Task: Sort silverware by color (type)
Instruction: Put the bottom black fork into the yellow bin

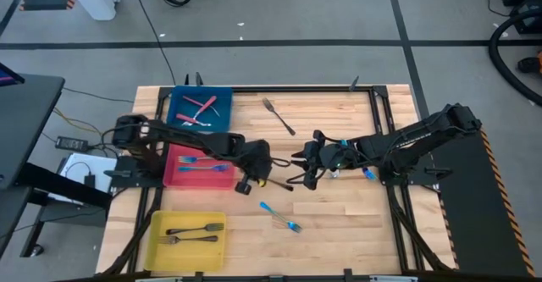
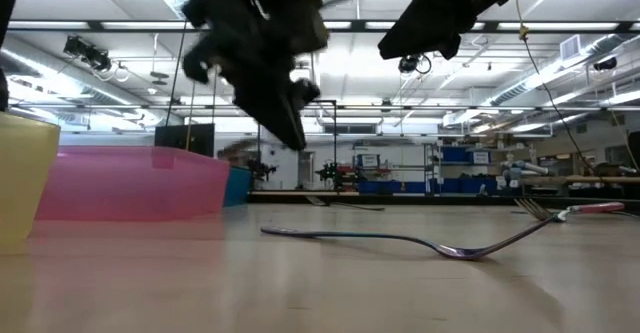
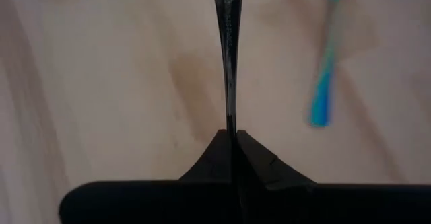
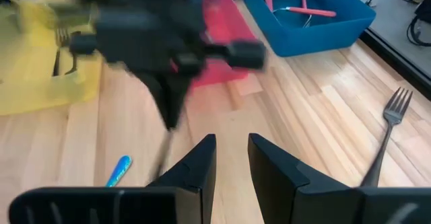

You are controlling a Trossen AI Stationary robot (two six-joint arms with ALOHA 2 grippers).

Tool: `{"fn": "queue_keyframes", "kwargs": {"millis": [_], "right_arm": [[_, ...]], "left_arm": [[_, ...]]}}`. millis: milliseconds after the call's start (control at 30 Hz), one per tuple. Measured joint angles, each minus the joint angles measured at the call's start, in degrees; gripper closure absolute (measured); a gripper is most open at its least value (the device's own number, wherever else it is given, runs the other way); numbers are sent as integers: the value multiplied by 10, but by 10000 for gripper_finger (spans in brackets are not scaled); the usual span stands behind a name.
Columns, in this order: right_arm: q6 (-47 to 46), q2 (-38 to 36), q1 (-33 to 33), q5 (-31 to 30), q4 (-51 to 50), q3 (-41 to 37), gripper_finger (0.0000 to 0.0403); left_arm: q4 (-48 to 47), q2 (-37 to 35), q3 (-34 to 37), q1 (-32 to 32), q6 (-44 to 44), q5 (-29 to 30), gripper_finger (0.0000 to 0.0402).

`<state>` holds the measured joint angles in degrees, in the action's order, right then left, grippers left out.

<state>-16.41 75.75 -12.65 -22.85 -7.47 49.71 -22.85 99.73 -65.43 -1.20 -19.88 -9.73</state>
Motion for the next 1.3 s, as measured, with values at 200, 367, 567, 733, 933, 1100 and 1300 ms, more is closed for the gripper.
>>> {"fn": "queue_keyframes", "kwargs": {"millis": [200,367,567,733,933,1100,1300], "right_arm": [[11,0,0,0,-3,0,307],[11,0,1,-1,-5,0,307],[11,0,1,-1,-12,0,307],[11,0,1,-2,-17,0,307],[15,0,7,-4,-17,0,307],[13,0,12,-4,-20,0,307],[-5,0,12,-4,-22,0,307]], "left_arm": [[-63,-73,1,-34,33,37,396],[-143,-129,0,-62,102,45,397],[-270,-165,0,-118,221,48,397],[-323,-174,0,-188,307,46,397],[-349,-182,0,-278,416,72,397],[-356,-184,0,-356,522,110,397],[-357,-184,3,-454,675,175,397]]}}
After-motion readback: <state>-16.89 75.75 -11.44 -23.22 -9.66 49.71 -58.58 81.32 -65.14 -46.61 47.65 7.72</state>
